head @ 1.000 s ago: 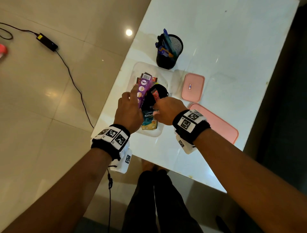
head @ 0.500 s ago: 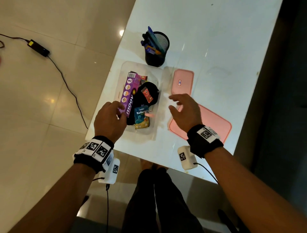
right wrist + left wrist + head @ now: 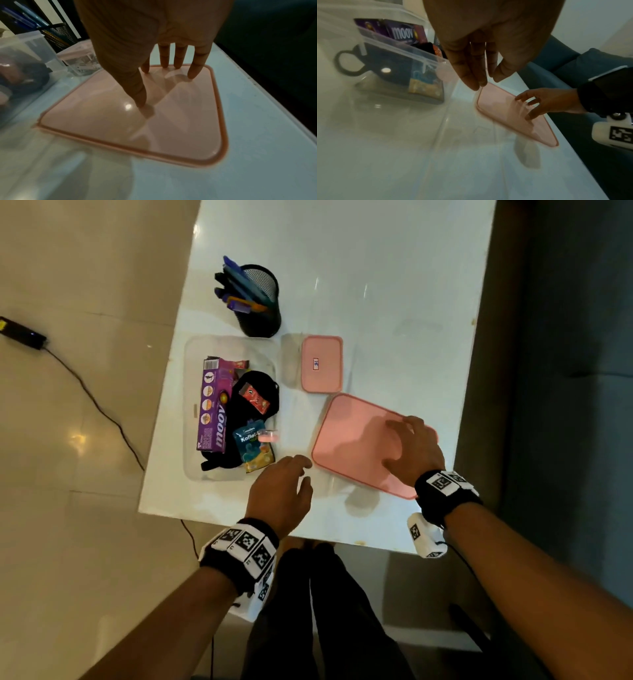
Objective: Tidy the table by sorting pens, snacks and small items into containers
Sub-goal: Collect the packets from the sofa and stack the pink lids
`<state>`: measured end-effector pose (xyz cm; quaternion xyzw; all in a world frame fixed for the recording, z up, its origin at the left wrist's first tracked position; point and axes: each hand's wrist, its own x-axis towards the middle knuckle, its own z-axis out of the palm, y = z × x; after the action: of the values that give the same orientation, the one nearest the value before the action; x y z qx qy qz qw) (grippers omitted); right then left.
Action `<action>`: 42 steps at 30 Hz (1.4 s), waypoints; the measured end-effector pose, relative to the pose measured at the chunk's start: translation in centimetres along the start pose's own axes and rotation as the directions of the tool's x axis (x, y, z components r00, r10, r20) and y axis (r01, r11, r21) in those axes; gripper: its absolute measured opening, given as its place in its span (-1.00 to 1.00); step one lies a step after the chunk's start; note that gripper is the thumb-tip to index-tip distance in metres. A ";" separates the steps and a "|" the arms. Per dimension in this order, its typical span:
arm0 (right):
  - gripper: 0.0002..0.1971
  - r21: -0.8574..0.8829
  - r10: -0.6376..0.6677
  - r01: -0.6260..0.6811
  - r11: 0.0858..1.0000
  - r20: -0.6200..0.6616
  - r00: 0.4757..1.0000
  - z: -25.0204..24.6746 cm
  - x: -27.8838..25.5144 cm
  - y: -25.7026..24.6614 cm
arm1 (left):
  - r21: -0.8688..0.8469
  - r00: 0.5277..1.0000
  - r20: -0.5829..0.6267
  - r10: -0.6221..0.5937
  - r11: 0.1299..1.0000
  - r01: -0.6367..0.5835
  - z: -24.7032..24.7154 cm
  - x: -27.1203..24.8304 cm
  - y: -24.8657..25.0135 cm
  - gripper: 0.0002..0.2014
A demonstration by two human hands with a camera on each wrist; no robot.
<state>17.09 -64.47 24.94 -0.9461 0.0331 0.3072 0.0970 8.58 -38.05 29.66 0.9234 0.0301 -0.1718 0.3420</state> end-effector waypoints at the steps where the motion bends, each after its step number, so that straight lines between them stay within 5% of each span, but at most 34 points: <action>1: -0.26 0.031 -0.001 0.001 1.000 -0.010 1.000 -0.4 0.2 -0.3 | -0.010 1.000 0.001 0.014 1.000 -0.014 0.1 0.5 0.4 -0.76; 7: -0.19 0.249 -0.170 0.211 0.945 -0.174 0.970 -2.9 3.9 -4.4 | -0.039 0.991 -0.107 0.075 0.996 -0.080 -0.1 2.9 1.2 -0.83; 16: 0.29 0.029 -0.411 0.410 0.912 0.015 0.912 -6.0 11.2 -13.4 | 0.203 0.936 -0.350 0.031 0.978 0.044 -5.5 3.1 -3.8 -0.49; 21: 0.29 0.010 -0.374 0.374 0.927 -0.017 0.927 -6.4 10.2 -14.1 | 0.376 0.971 -0.226 -0.072 0.913 0.156 -6.9 2.5 -8.3 -0.29; 26: 0.27 0.134 -0.315 0.326 0.936 -0.097 0.944 -7.1 5.7 -13.3 | 0.425 0.986 -0.157 -0.056 0.897 0.119 -6.3 2.2 -10.9 -0.25; 29: 0.23 0.241 -0.359 0.385 0.891 -0.147 0.922 -7.7 1.8 -14.3 | 0.384 0.987 -0.157 -0.027 0.919 0.086 -6.0 2.3 -10.9 -0.29; 33: 0.15 0.226 -0.572 0.608 0.761 -0.208 0.793 -8.4 -3.2 -18.3 | 0.167 0.954 -0.292 -0.063 0.979 0.116 -6.3 1.9 -10.7 -0.37; 39: 0.19 -0.026 -0.648 0.650 0.759 0.057 0.759 -3.9 -3.1 -22.1 | -0.235 0.893 -0.363 -0.264 0.954 0.187 -6.7 0.9 -11.5 -0.39; 42: 0.14 -0.127 -0.658 0.666 0.736 0.101 0.746 -1.3 -2.6 -21.9 | -0.287 0.885 -0.356 -0.301 0.936 0.203 -6.9 0.8 -11.8 -0.43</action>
<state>18.40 -43.33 31.07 -0.8927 -0.3315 0.2776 0.1270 9.37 -24.65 26.94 0.8784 0.2394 -0.0207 0.4132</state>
